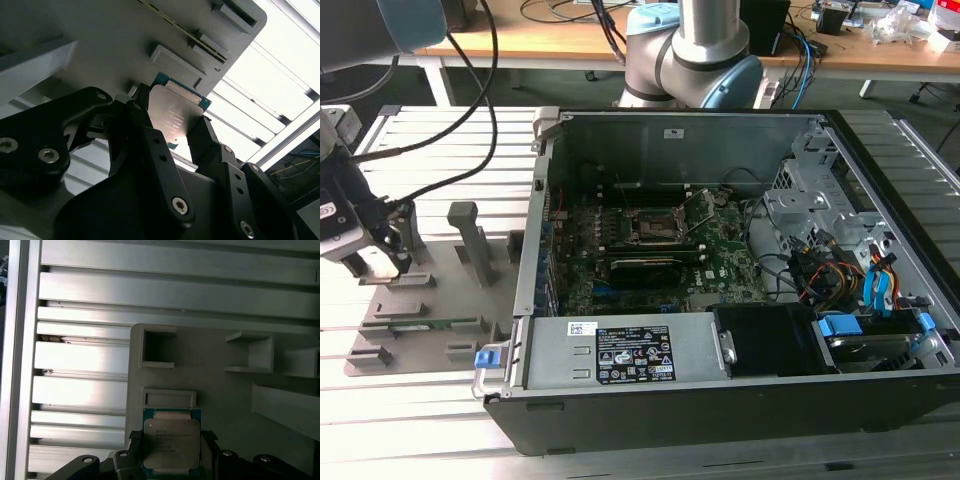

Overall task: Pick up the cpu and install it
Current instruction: 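Pick up the cpu and move it towards the insertion slot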

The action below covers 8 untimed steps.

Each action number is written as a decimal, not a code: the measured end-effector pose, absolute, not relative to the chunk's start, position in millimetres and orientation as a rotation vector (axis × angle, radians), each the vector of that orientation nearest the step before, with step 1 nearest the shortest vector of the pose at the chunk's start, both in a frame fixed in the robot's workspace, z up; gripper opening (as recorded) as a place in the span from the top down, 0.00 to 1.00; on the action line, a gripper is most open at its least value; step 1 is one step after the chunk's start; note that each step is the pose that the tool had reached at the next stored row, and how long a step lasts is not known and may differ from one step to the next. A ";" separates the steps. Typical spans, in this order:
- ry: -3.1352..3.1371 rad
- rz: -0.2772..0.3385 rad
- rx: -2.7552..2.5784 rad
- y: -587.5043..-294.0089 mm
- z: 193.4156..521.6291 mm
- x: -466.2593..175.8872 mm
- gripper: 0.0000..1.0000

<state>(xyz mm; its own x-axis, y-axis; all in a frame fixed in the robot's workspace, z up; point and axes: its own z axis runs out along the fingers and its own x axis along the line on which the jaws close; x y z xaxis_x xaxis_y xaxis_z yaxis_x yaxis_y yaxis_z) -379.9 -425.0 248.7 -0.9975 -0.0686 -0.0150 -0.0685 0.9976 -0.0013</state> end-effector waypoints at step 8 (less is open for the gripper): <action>3.125 -0.001 -0.107 -425.0 259.0 -379.9 0.45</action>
<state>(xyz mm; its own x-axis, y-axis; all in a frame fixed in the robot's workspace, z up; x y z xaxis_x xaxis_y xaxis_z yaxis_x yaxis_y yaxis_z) -379.9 -425.0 259.0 -0.9975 -0.0685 -0.0150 -0.0685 0.9976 -0.0013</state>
